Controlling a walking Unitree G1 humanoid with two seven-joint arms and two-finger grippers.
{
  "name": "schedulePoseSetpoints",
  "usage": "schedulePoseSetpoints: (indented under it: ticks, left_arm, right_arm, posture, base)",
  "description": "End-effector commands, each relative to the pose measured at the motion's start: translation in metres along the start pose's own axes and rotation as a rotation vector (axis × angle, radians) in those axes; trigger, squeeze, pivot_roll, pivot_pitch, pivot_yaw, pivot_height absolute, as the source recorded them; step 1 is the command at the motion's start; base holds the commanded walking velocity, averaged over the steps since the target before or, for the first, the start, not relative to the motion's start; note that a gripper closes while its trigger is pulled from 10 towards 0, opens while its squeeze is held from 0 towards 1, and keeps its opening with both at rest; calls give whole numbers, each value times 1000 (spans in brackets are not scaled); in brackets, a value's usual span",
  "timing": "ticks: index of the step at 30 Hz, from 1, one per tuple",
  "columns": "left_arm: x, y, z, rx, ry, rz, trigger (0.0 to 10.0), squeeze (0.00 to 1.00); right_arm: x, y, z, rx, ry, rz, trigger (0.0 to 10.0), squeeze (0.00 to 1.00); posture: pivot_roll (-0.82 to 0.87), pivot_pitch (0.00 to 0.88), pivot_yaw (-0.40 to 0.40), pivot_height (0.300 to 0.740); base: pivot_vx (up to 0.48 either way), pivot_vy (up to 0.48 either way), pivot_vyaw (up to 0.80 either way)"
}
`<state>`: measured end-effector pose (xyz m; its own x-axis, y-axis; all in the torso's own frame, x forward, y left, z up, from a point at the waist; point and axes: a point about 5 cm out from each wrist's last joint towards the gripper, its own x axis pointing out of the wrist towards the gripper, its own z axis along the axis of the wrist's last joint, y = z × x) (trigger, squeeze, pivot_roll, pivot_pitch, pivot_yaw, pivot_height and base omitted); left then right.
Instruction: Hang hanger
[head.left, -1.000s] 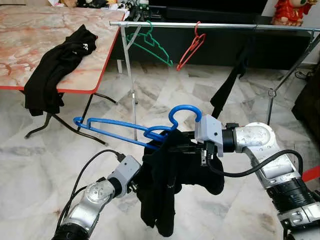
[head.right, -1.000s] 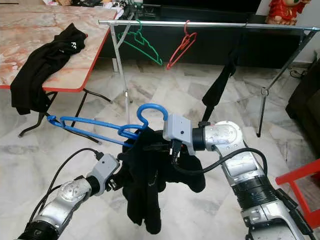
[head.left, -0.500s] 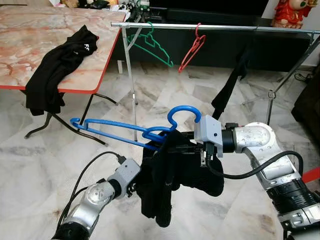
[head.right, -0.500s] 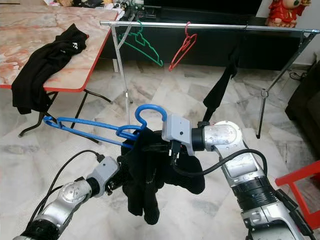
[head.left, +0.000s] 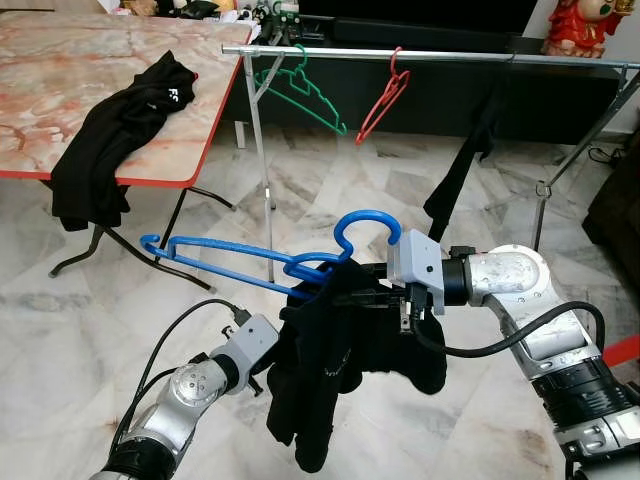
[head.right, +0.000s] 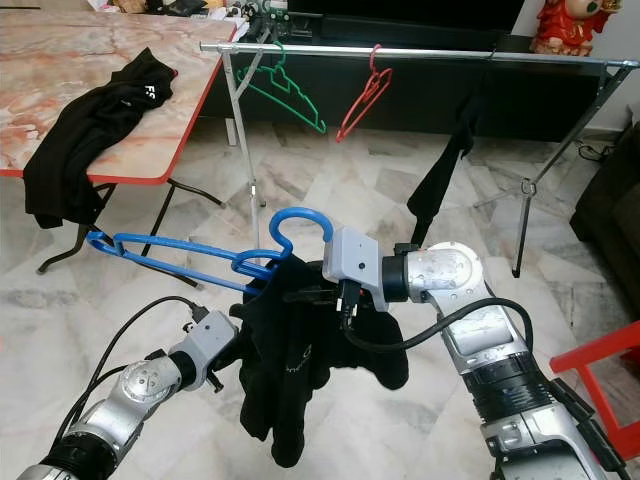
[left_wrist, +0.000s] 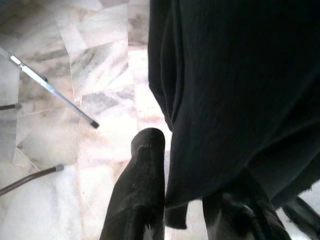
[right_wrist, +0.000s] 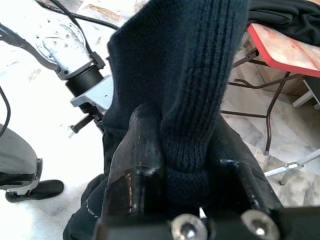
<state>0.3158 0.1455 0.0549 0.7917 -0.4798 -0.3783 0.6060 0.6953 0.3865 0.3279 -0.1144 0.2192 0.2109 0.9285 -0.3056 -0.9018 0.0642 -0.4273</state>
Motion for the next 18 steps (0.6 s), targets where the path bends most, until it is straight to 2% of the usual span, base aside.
schedulePoseSetpoints:
  ticks: [1, 9, 12, 17, 18]
  left_arm:
    - [0, -5, -4, 11, 10, -15, 0, 0]
    - [1, -6, -3, 13, 9, -18, 0, 0]
    - [3, -5, -2, -29, 1, 19, 0, 0]
    - [3, -3, -3, -36, 9, 42, 0, 0]
    - [2, 0, -6, -58, 23, 67, 0, 0]
  right_arm:
    - [1, -2, 9, -38, -23, -6, 0, 0]
    - [1, -4, 11, -40, -26, -11, 0, 0]
    - [1, -3, 10, -39, -21, -16, 0, 0]
    - [1, -3, 7, -35, -10, -23, 0, 0]
    - [1, -3, 5, -28, -1, -37, 0, 0]
  posture:
    - [11, 140, -77, 740]
    - [9, 145, -81, 740]
    - [9, 149, -83, 740]
    - [11, 157, -85, 740]
    - [12, 160, -86, 740]
  base:
    - [0, 0, 0]
    - [0, 0, 0]
    - [0, 0, 0]
    - [0, 0, 0]
    - [0, 0, 0]
